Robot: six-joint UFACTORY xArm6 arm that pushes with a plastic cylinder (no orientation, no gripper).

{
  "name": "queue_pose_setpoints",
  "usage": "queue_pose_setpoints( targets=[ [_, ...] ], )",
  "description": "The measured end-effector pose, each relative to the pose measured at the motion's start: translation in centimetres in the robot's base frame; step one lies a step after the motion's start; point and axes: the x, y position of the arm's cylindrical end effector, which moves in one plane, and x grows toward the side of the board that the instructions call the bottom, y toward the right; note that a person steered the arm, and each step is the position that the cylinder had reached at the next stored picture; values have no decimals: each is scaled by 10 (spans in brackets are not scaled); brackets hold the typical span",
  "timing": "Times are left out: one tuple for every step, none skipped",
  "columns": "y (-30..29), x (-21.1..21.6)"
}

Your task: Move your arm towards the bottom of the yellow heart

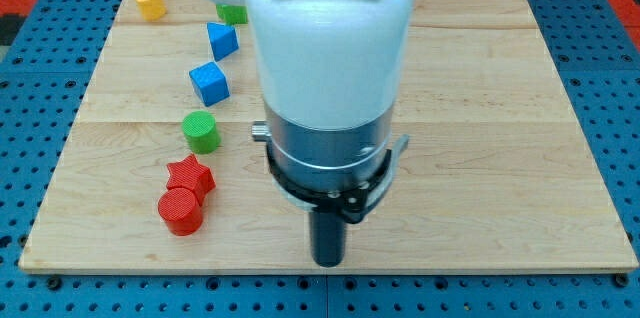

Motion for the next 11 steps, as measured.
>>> queue_pose_setpoints(
  targets=[
    [-15, 11],
    [-53, 11],
    [-113, 12],
    [-123, 11],
    [-174, 9],
    [-245, 4],
    [-241, -14],
    [-252, -106],
    [-269, -211],
    [-280, -293],
    [-291, -378]
  ],
)
